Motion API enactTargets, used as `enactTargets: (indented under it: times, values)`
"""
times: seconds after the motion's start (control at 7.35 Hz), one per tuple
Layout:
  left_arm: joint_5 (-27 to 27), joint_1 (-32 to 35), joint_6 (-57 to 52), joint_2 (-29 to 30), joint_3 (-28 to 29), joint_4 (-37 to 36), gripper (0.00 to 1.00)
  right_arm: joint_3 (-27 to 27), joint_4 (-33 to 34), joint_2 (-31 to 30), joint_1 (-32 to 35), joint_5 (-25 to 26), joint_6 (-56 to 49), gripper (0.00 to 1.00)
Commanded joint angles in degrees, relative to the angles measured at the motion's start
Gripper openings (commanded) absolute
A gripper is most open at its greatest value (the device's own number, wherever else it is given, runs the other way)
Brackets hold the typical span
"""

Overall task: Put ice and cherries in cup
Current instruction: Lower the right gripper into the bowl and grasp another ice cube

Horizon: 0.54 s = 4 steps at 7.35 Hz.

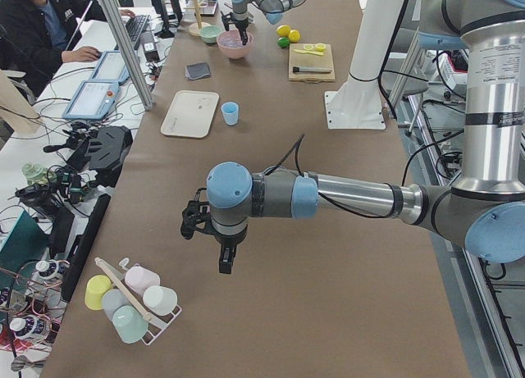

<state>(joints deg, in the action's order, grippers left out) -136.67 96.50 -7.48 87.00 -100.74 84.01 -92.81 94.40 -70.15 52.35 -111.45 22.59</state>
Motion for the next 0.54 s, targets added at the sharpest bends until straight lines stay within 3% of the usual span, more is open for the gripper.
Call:
enactTargets:
  times: [0.0,0.41]
  values:
    - [0.00,0.00,-0.08,-0.25,-0.16,0.01,0.98,0.08,-0.01,0.62,-0.06,-0.09,-0.27,0.24]
    - [0.00,0.00,-0.08,-0.25,0.10,0.01,0.98,-0.97,0.60,1.41,0.99,-0.43,-0.62,0.22]
